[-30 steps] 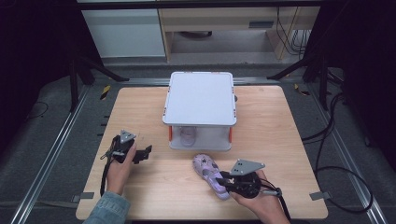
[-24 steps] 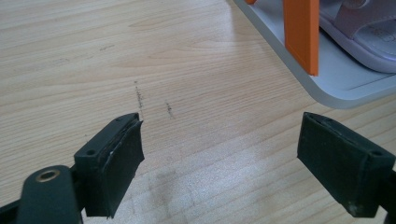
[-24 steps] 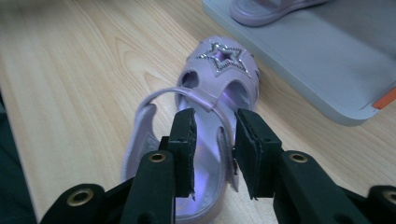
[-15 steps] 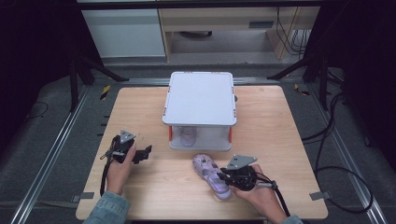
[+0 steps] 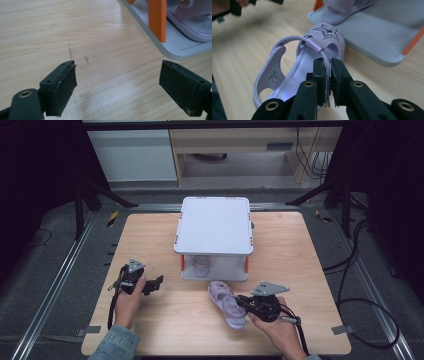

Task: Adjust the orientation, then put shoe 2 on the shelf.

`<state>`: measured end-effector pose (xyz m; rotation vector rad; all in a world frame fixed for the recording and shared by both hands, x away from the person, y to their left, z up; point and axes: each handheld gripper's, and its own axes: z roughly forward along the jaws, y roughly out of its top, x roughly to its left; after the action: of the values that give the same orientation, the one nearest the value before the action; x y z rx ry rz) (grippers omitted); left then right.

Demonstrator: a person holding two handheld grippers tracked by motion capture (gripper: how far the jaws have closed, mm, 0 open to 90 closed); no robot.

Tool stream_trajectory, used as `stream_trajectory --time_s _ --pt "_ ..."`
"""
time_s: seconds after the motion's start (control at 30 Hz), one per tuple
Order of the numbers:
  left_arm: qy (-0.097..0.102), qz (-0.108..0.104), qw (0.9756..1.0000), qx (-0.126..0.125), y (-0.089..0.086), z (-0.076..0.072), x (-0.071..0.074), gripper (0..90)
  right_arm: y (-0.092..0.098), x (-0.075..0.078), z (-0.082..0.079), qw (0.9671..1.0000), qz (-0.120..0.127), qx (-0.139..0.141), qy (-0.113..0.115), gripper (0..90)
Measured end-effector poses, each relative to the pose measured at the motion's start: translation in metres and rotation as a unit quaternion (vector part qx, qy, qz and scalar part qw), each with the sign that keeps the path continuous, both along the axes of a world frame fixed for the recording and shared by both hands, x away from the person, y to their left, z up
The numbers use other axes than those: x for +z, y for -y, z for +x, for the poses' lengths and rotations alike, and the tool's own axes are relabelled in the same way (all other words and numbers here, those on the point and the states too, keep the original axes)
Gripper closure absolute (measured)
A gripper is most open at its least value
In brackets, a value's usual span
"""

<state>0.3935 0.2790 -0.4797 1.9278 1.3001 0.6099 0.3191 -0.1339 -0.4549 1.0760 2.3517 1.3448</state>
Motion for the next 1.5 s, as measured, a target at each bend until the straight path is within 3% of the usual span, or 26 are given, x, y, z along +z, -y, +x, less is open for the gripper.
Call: stream_trajectory --time_s 0.07,0.13,0.37,0.43,0.6,1.0,1.1,1.5 --pt "0.004 -0.002 1.0 -0.002 0.002 0.001 0.003 13.1 0.001 0.001 0.003 0.9996 0.015 -0.022 0.003 82.7" --pt "-0.004 -0.021 0.9997 -0.008 0.004 0.005 0.006 13.1 0.001 0.002 0.006 0.999 0.024 -0.038 0.006 82.6" --pt "0.007 -0.015 0.9994 -0.03 0.008 0.017 0.019 13.1 -0.003 0.003 0.02 0.996 0.034 -0.08 0.019 82.5" --pt "0.011 -0.027 0.9987 -0.043 0.009 0.02 0.024 13.1 -0.005 0.003 0.023 0.9951 0.035 -0.09 0.022 82.5" --pt "0.021 -0.055 0.9962 -0.064 0.011 0.025 0.044 13.1 -0.012 0.004 0.034 0.9912 0.044 -0.12 0.034 82.5" --pt "0.053 -0.055 0.9934 -0.085 0.016 0.03 0.092 15.0 -0.026 -0.003 0.05 0.9836 0.063 -0.164 0.04 82.5" --pt "0.065 -0.049 0.9926 -0.089 0.015 0.027 0.101 20.2 -0.027 -0.005 0.051 0.9809 0.068 -0.177 0.043 82.5" --pt "0.09 -0.075 0.9868 -0.112 0.024 0.021 0.131 46.9 -0.033 -0.009 0.051 0.9755 0.07 -0.201 0.056 82.5"
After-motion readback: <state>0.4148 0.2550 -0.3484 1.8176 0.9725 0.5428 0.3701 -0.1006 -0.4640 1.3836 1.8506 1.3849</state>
